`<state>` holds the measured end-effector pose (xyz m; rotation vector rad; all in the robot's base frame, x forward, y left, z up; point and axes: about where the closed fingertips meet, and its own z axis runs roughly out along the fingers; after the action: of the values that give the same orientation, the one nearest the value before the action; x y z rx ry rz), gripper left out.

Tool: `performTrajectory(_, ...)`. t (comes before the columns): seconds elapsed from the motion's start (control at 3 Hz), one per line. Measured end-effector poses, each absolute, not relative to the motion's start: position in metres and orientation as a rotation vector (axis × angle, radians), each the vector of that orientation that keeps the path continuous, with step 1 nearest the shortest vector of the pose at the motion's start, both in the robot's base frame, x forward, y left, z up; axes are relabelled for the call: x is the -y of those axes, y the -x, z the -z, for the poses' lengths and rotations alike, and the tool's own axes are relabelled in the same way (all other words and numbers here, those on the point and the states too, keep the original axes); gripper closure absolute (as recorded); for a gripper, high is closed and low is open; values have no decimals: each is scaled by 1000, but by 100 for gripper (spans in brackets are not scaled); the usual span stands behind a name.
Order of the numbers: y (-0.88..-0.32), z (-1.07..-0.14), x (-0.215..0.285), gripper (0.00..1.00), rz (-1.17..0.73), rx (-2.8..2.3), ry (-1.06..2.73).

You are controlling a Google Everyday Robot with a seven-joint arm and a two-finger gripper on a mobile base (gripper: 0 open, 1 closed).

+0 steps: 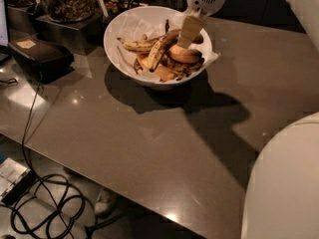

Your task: Pick banana from white bowl

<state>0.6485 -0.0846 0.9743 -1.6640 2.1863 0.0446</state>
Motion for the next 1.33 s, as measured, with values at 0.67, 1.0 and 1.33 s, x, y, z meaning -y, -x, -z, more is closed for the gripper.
performTrajectory(0.67, -606, -1004, 55, 100, -93, -1999, 1798)
performTrajectory(1.0, -610, -1002, 54, 100, -87, -2009, 1793)
performTrajectory(1.33, -593, -1002, 46, 100, -105, -2025, 1794)
